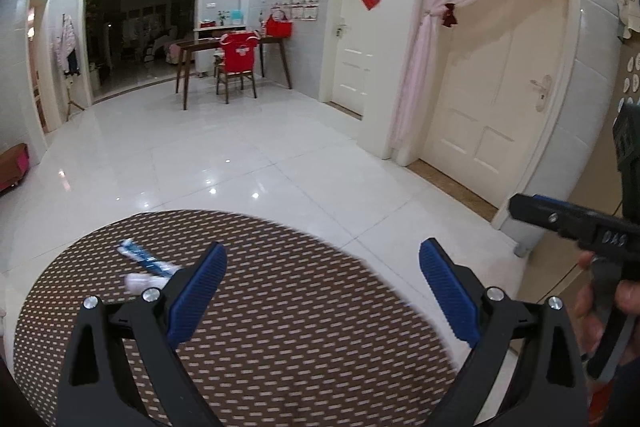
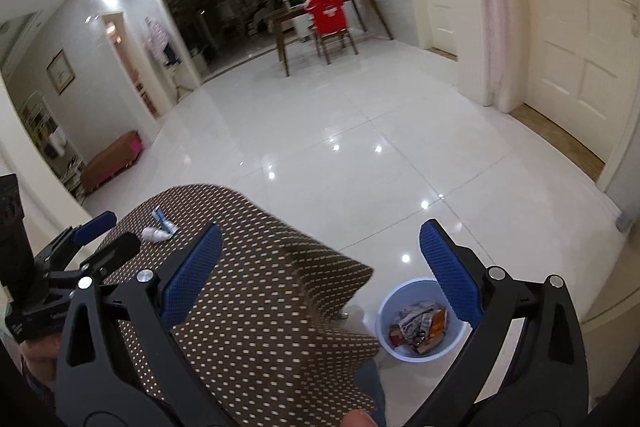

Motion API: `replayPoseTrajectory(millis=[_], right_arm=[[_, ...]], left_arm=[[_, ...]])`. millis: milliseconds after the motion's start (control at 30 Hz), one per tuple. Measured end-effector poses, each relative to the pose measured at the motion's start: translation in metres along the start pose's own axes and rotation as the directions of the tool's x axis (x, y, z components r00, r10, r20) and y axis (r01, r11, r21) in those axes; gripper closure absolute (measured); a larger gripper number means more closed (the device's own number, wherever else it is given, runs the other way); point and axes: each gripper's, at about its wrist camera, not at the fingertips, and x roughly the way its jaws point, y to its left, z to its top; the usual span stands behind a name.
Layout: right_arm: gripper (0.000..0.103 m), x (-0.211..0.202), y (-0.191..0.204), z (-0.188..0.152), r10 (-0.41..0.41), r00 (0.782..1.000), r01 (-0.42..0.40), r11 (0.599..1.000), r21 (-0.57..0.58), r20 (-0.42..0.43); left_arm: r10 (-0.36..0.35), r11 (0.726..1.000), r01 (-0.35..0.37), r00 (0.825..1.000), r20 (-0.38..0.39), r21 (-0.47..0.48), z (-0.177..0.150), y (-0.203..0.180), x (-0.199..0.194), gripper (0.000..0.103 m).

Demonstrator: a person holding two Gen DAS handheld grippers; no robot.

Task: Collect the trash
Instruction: 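Return both open tools over the table toward the white bottle and blue pack, then grasp the white bottle with the left tool while the right tool grasps the blue-white pack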

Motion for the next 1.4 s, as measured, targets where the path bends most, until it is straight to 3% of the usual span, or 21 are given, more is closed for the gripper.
replayPoseTrajectory(millis=[233, 400, 633, 667, 733, 767, 933, 1067, 1233, 1400], right_arm=[[0.006, 0.040, 0.054, -0.006, 0.047, 0.996, -0.052, 0.996, -0.073, -0.076], [0.006, 0.072, 0.084, -0.016, 0.080, 0.987, -0.094, 0.991, -0.097, -0.139], [0.006, 0.106, 0.114, -0.026, 0.102, 0.973, -0.129, 0.984, -0.122, -0.206], [0.006, 0.109, 0.116, -0.026, 0.103, 0.972, -0.131, 0.984, -0.121, -0.212], [0.006, 0.114, 0.119, -0.025, 0.106, 0.970, -0.135, 0.984, -0.120, -0.219], [0.006, 0.116, 0.120, -0.024, 0.108, 0.969, -0.137, 0.983, -0.121, -0.221], [0.006, 0.125, 0.128, -0.019, 0.120, 0.965, -0.154, 0.979, -0.136, -0.234], [0.006, 0.144, 0.143, -0.013, 0.143, 0.956, -0.185, 0.971, -0.149, -0.255], [0.006, 0.178, 0.187, -0.008, 0.202, 0.931, -0.271, 0.940, -0.205, -0.304], [0.009, 0.215, 0.247, -0.013, 0.217, 0.909, -0.339, 0.882, -0.326, -0.357]], left_arm=[[0.085, 0.996, -0.084, 0.996, -0.017, 0.037, -0.022, 0.088, 0.010, 0.008], [0.149, 0.984, -0.137, 0.982, -0.114, 0.110, -0.033, 0.151, 0.051, 0.008], [0.069, 0.979, -0.029, 0.978, -0.196, 0.201, -0.039, 0.175, 0.090, 0.009], [0.052, 0.979, -0.007, 0.975, -0.215, 0.203, -0.039, 0.175, 0.095, 0.011], [0.003, 0.977, 0.050, 0.969, -0.247, 0.208, -0.040, 0.175, 0.101, 0.049], [-0.009, 0.975, 0.065, 0.966, -0.257, 0.211, -0.040, 0.174, 0.102, 0.054], [-0.026, 0.966, 0.091, 0.965, -0.262, 0.242, -0.049, 0.165, 0.095, 0.054], [-0.013, 0.980, 0.063, 0.966, -0.258, 0.188, -0.057, 0.167, 0.084, 0.054], [0.030, 0.999, -0.022, 0.973, -0.230, 0.036, -0.075, 0.190, 0.050, 0.054], [0.067, 0.989, -0.094, 0.974, -0.216, -0.115, -0.097, 0.211, 0.011, 0.054]])
